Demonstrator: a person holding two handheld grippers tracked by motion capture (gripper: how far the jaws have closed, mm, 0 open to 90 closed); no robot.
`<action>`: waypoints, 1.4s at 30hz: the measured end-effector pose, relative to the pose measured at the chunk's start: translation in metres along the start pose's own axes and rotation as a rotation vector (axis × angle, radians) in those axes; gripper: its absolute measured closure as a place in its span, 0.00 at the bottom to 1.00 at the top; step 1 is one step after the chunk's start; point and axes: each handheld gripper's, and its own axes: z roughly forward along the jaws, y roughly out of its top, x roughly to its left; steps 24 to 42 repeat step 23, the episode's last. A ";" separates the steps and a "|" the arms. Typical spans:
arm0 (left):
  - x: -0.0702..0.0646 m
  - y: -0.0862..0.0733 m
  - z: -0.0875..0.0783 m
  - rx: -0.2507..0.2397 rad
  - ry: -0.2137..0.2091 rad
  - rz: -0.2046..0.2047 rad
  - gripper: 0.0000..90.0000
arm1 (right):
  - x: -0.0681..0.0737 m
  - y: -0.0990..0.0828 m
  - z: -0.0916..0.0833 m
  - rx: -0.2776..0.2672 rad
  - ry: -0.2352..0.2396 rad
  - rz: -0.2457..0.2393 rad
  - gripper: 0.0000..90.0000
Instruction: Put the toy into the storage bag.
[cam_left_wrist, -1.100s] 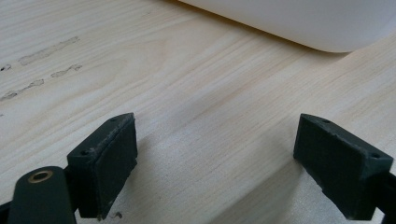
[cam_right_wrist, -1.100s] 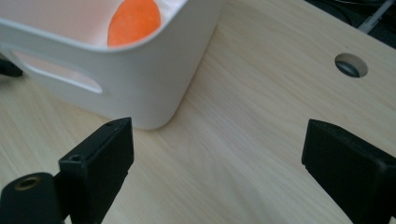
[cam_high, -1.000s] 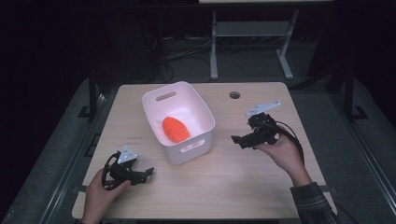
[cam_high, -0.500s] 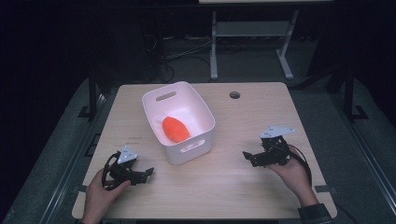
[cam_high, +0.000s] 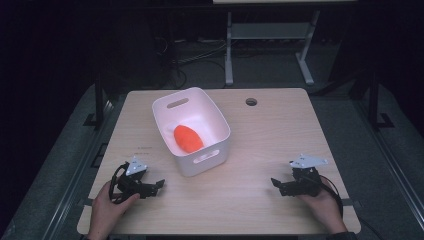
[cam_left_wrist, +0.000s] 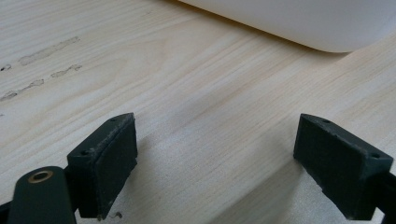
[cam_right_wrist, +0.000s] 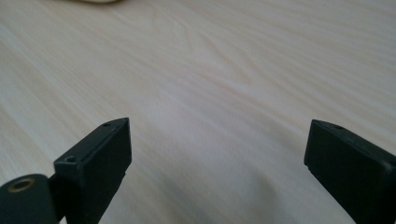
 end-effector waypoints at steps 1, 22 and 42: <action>0.000 0.000 0.000 0.000 0.000 0.000 0.14 | 0.000 0.000 0.000 0.000 0.000 0.000 0.08; 0.000 0.000 0.000 0.000 0.000 0.000 0.14 | -0.007 -0.029 -0.001 0.055 0.000 0.043 0.05; 0.000 0.000 0.000 0.000 0.000 0.000 0.14 | -0.007 -0.029 -0.001 0.055 0.000 0.043 0.05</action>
